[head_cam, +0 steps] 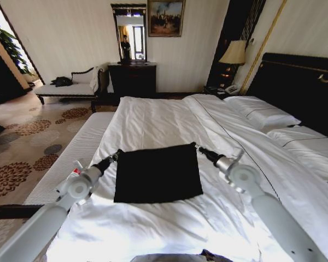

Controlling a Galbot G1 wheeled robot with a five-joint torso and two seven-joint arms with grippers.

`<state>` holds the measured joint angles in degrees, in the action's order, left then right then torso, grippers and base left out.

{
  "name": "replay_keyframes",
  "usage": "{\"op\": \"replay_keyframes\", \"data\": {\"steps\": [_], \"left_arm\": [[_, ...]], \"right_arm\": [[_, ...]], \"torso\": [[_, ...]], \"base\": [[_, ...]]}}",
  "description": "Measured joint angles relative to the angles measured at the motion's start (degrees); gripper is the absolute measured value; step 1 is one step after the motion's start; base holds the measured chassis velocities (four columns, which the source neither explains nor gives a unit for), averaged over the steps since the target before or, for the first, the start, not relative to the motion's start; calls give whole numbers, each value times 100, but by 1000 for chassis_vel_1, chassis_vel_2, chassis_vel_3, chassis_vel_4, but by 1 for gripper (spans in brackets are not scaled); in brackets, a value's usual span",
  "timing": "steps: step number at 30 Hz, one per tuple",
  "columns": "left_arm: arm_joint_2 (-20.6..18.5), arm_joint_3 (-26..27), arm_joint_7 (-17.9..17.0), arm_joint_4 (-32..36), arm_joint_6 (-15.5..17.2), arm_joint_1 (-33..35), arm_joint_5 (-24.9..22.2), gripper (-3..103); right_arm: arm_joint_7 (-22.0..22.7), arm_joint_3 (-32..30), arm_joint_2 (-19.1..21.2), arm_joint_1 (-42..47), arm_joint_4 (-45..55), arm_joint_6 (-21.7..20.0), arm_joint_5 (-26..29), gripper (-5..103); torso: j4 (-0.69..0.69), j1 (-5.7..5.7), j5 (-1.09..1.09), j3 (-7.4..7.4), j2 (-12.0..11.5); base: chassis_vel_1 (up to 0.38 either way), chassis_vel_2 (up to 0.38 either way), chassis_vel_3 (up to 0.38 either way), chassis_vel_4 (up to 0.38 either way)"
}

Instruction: Fold the clothes on the bed.

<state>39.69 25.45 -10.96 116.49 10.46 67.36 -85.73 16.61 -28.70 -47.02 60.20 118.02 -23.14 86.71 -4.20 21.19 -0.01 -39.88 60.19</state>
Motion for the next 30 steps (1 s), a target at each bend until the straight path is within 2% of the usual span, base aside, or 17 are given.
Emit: {"op": "replay_keyframes", "data": {"steps": [9, 13, 14, 17, 21, 25, 29, 30], "left_arm": [[-179, 810, -74, 549, -2, 592, -328, 1], [-283, 1403, -64, 889, 0, 1052, -468, 1], [-283, 1403, -64, 889, 0, 1052, -468, 1], [-359, 2011, -34, 1208, 0, 1433, -621, 1], [-381, 2340, -16, 1459, 0, 1718, -672, 1], [-316, 2587, 2, 1719, 1, 1968, -702, 1], [-51, 3122, -68, 2149, 37, 2414, -892, 1], [-51, 3122, -68, 2149, 37, 2414, -892, 1]], "right_arm": [[181, -494, 106, 281, 594, -23, 355, 0], [304, -751, 154, 442, 914, -30, 534, 0], [304, -751, 154, 442, 914, -30, 534, 0], [386, -1084, 192, 704, 1195, -50, 693, 0], [452, -1370, 187, 1077, 1430, -89, 778, 0], [481, -1699, 146, 1499, 1679, -131, 833, 0], [623, -2180, 58, 1984, 2178, -200, 1038, 0], [623, -2180, 58, 1984, 2178, -200, 1038, 0]], "torso": [[0, 0, 2, -1, 0], [1, 0, 2, -1, 0], [1, 0, 2, -1, 0], [1, 0, 1, 0, 0], [1, 0, 2, -1, 0], [0, 1, 1, 0, 0], [-1, 0, 0, 0, 0], [-1, 0, 0, 0, 0]], "base": [[0, 0, 0, 0], [0, 0, 0, 0], [0, 0, 0, 0], [0, 0, 0, 0], [0, 0, 0, 0], [0, 0, 0, 0], [0, 0, 0, 0], [0, 0, 0, 0]]}}
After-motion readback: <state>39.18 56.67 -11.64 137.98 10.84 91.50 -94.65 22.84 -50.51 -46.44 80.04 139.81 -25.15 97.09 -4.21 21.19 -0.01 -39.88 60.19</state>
